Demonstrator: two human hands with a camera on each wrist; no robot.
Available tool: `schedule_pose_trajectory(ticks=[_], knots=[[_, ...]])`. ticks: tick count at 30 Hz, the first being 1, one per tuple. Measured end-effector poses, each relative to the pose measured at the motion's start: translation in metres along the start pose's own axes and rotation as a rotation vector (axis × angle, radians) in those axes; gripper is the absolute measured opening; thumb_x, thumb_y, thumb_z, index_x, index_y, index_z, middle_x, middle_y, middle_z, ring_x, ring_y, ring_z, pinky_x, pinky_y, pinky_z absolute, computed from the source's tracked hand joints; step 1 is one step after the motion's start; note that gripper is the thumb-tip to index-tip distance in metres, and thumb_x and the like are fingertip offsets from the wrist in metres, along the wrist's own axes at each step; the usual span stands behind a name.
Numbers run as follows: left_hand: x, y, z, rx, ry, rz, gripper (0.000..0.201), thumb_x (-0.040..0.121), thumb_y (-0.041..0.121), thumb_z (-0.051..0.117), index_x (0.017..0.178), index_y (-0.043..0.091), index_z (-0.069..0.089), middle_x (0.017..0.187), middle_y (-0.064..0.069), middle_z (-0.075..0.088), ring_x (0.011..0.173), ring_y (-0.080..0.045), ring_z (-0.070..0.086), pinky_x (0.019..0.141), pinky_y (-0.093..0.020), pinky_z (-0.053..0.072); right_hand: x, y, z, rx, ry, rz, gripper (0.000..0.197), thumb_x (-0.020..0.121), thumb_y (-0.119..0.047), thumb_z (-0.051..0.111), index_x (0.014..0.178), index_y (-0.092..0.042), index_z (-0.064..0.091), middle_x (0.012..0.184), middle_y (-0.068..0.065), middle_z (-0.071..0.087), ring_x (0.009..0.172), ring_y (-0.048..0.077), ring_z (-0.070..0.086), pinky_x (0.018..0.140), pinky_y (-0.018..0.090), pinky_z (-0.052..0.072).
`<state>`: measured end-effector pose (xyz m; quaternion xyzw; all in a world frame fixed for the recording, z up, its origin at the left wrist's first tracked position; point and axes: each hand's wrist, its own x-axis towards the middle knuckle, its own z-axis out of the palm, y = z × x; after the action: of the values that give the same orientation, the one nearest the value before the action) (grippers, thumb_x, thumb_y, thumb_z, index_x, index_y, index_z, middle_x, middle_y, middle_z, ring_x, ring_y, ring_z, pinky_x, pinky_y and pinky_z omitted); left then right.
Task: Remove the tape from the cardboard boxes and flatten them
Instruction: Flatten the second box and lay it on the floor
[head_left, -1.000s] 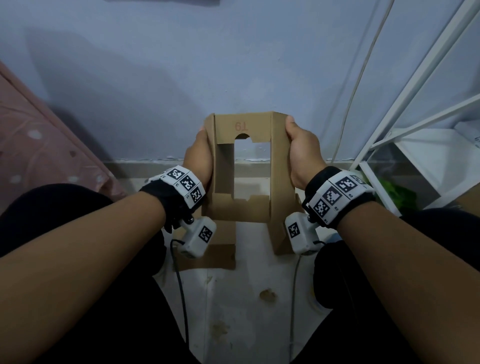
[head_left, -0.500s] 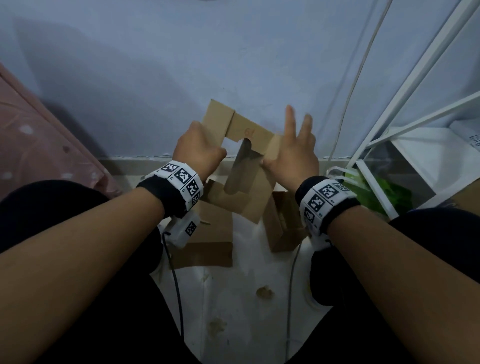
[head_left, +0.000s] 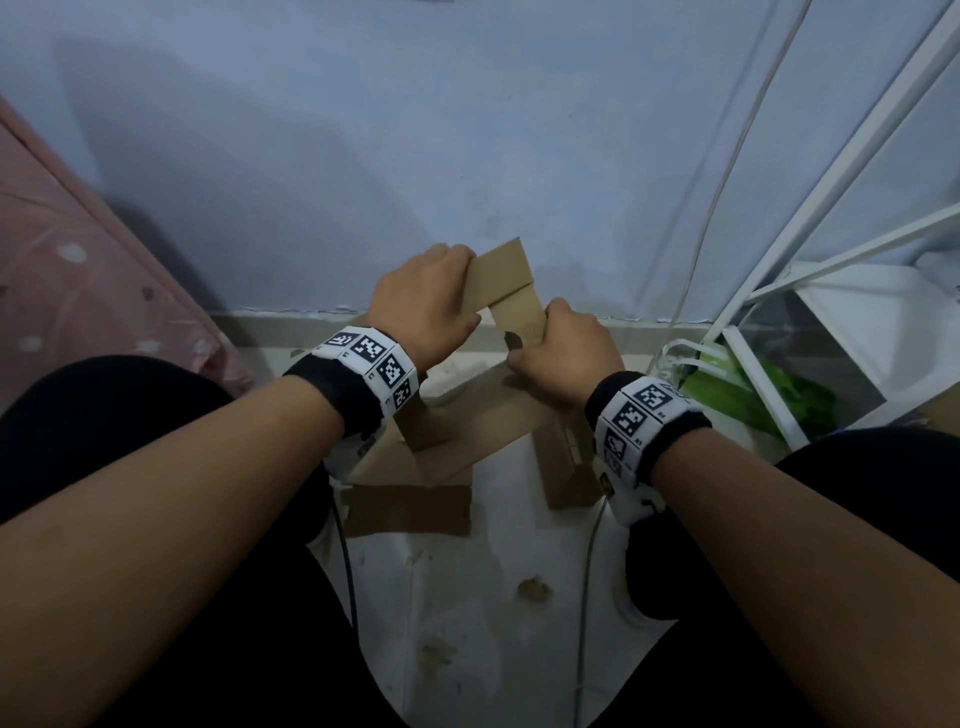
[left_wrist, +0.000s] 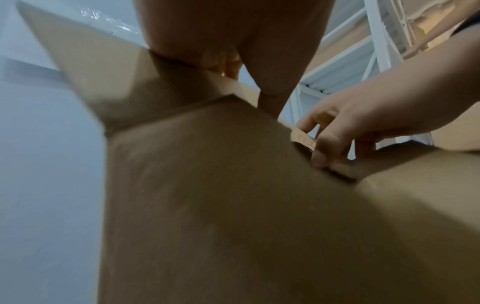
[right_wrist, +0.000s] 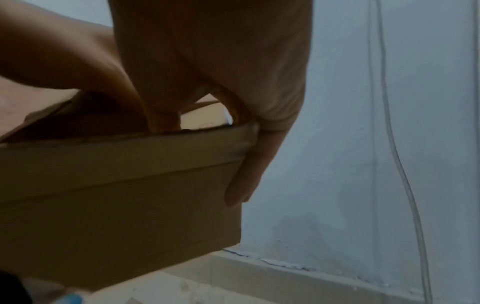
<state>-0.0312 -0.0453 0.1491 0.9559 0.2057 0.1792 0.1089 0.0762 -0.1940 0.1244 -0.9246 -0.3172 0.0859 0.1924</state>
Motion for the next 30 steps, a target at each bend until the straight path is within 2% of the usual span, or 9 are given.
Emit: schedule_pose_trajectory(ticks=[3,6,9,11,13,16,22,26,30], knots=[[0.002,-0.005,-0.002,-0.002,0.113,0.027,0.076,0.082,0.042,0.076,0.147,0.021,0.043,0.133,-0.008,0.055,0.122,-0.032,0.052,0.103,-0.047,0.037,0.001,0.001,0.0,0.104,0.013,0.109,0.04,0.08,-0.043,0.072,0.098,-0.01,0.06,0.091,0.004,0.063,0.08,0.023,0.06,0.057,0.03,0.041],[0.004,-0.008,-0.007,0.023,0.18,-0.066,0.092,0.079,0.051,0.075,0.153,0.02,0.032,0.145,-0.011,0.047,0.135,-0.034,0.043,0.113,-0.054,0.03,0.003,0.006,-0.002,0.194,0.052,0.225,0.035,0.085,-0.043,0.07,0.079,-0.01,0.06,0.078,0.004,0.061,0.067,0.016,0.055,0.049,0.027,0.035],[0.005,-0.012,-0.006,-0.063,0.1,-0.286,0.11,0.076,0.064,0.073,0.158,0.017,0.016,0.158,-0.015,0.032,0.147,-0.036,0.029,0.116,-0.058,0.028,0.007,0.01,-0.006,0.271,0.141,0.286,0.04,0.084,-0.043,0.072,0.098,-0.007,0.061,0.092,0.006,0.062,0.077,0.023,0.057,0.058,0.028,0.038],[0.005,-0.014,-0.005,-0.25,-0.009,-0.399,0.114,0.074,0.065,0.076,0.157,0.013,0.017,0.155,-0.017,0.035,0.142,-0.037,0.037,0.112,-0.053,0.038,0.008,0.01,-0.008,0.295,0.197,0.292,0.047,0.084,-0.042,0.073,0.11,-0.006,0.057,0.101,0.007,0.06,0.087,0.025,0.057,0.068,0.03,0.042],[0.005,-0.012,-0.005,-0.329,-0.118,-0.467,0.103,0.074,0.061,0.079,0.148,0.009,0.029,0.142,-0.017,0.048,0.13,-0.036,0.05,0.1,-0.045,0.047,0.007,0.009,-0.008,0.318,0.234,0.283,0.049,0.083,-0.04,0.073,0.114,-0.006,0.054,0.104,0.006,0.058,0.09,0.025,0.056,0.071,0.032,0.045],[0.004,-0.01,-0.005,-0.312,-0.225,-0.531,0.084,0.081,0.051,0.079,0.139,0.005,0.037,0.13,-0.014,0.057,0.118,-0.033,0.057,0.081,-0.036,0.045,0.007,0.006,-0.008,0.321,0.26,0.252,0.049,0.084,-0.039,0.071,0.115,-0.007,0.051,0.105,0.007,0.059,0.092,0.028,0.059,0.074,0.035,0.05],[0.005,-0.011,-0.004,-0.459,-0.24,-0.577,0.056,0.087,0.027,0.073,0.126,0.008,0.038,0.105,-0.011,0.055,0.086,-0.031,0.066,0.057,-0.038,0.06,0.006,0.007,-0.008,0.25,0.23,0.199,0.054,0.087,-0.037,0.07,0.123,-0.008,0.044,0.102,0.006,0.057,0.088,0.027,0.059,0.075,0.04,0.055],[0.005,-0.01,-0.007,-0.552,-0.284,-0.58,0.05,0.08,0.023,0.065,0.121,0.004,0.044,0.106,-0.017,0.061,0.086,-0.034,0.069,0.062,-0.05,0.064,0.003,0.007,-0.007,0.192,0.216,0.165,0.055,0.087,-0.032,0.071,0.125,-0.006,0.042,0.099,0.005,0.056,0.088,0.028,0.061,0.075,0.04,0.056],[0.011,-0.021,0.001,-0.682,-0.252,-0.633,0.044,0.082,0.019,0.051,0.124,0.011,0.043,0.112,-0.017,0.064,0.098,-0.035,0.068,0.083,-0.055,0.061,0.005,0.006,-0.01,0.242,0.194,0.215,0.055,0.087,-0.03,0.068,0.128,-0.005,0.043,0.103,0.004,0.053,0.093,0.027,0.058,0.079,0.039,0.054]])
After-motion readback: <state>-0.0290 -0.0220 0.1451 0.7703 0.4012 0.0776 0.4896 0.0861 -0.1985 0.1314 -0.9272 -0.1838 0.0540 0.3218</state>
